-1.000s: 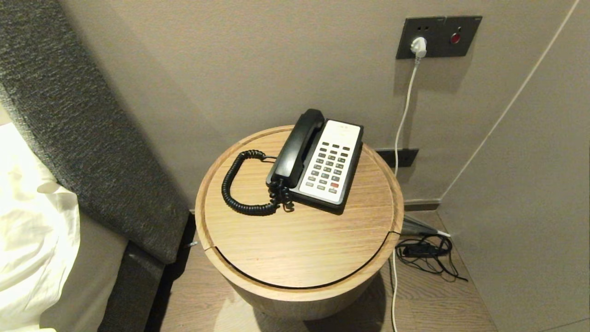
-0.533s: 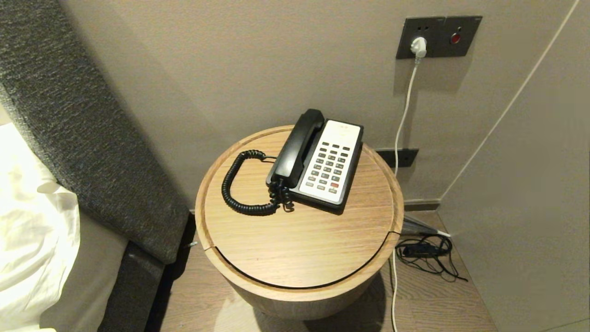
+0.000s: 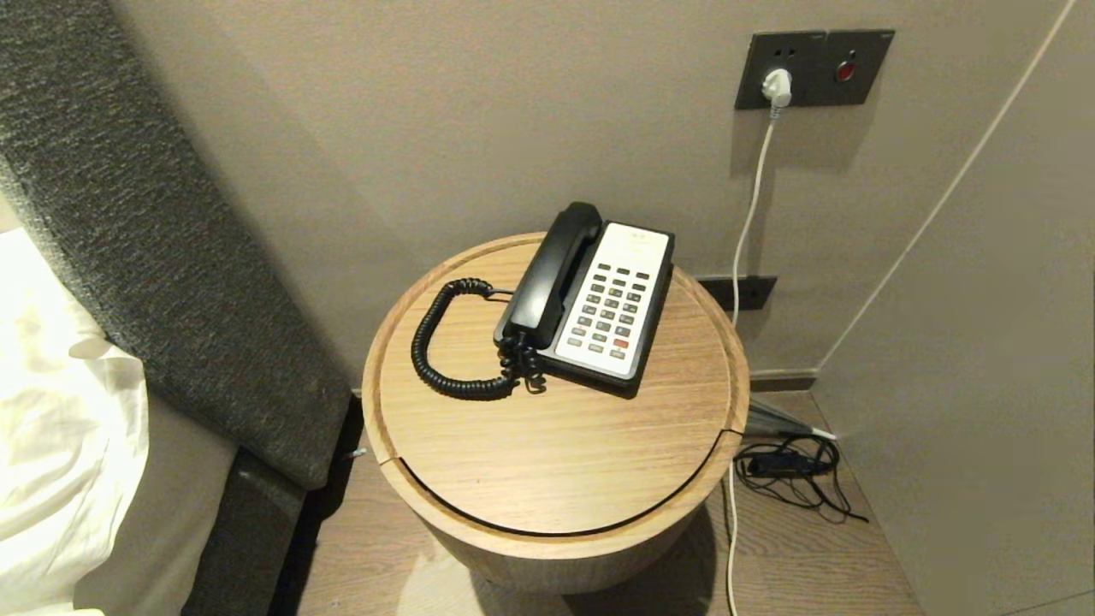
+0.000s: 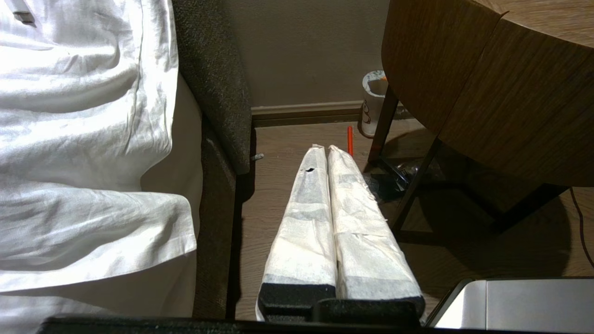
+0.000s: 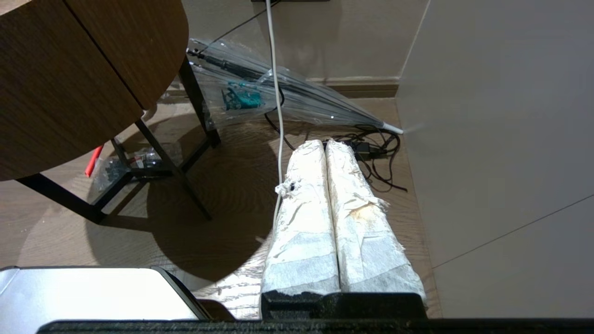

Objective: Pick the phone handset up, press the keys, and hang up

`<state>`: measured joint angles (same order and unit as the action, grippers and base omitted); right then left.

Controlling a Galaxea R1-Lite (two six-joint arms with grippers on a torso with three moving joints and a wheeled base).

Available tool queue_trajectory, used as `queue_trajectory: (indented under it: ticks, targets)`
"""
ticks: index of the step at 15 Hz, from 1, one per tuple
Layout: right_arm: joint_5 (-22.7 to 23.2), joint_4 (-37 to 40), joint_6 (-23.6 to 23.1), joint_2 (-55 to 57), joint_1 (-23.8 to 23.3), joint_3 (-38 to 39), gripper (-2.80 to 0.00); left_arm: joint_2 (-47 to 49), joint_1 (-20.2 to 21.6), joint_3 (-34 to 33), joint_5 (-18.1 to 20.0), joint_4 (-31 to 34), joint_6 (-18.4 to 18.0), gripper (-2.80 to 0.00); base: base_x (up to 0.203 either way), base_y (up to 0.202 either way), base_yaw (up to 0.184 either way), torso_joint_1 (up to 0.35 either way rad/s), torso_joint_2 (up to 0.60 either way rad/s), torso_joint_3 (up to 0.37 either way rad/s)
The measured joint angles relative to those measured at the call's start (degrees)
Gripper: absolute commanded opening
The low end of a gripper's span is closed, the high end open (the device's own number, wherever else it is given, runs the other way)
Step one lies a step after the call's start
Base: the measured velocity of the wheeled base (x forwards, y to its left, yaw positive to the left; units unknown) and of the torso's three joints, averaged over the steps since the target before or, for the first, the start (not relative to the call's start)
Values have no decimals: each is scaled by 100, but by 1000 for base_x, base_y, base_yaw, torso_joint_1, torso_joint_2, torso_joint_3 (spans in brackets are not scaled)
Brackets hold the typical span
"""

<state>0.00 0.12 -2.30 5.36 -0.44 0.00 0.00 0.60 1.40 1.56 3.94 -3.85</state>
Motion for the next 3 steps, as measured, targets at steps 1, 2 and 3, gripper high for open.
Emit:
queue_trajectory:
  ticks: [1,2,3]
  targets:
    - [0,-1,10,0,0,0,-280,0,0,0,1,0,0,-280,0,0,0,0,0,0]
    - [0,-10,11,0,0,0,-280,0,0,0,1,0,0,-280,0,0,0,0,0,0]
    - [0,-10,13,0,0,0,-280,0,-2,0,1,-2,0,-280,0,0,0,0,0,0]
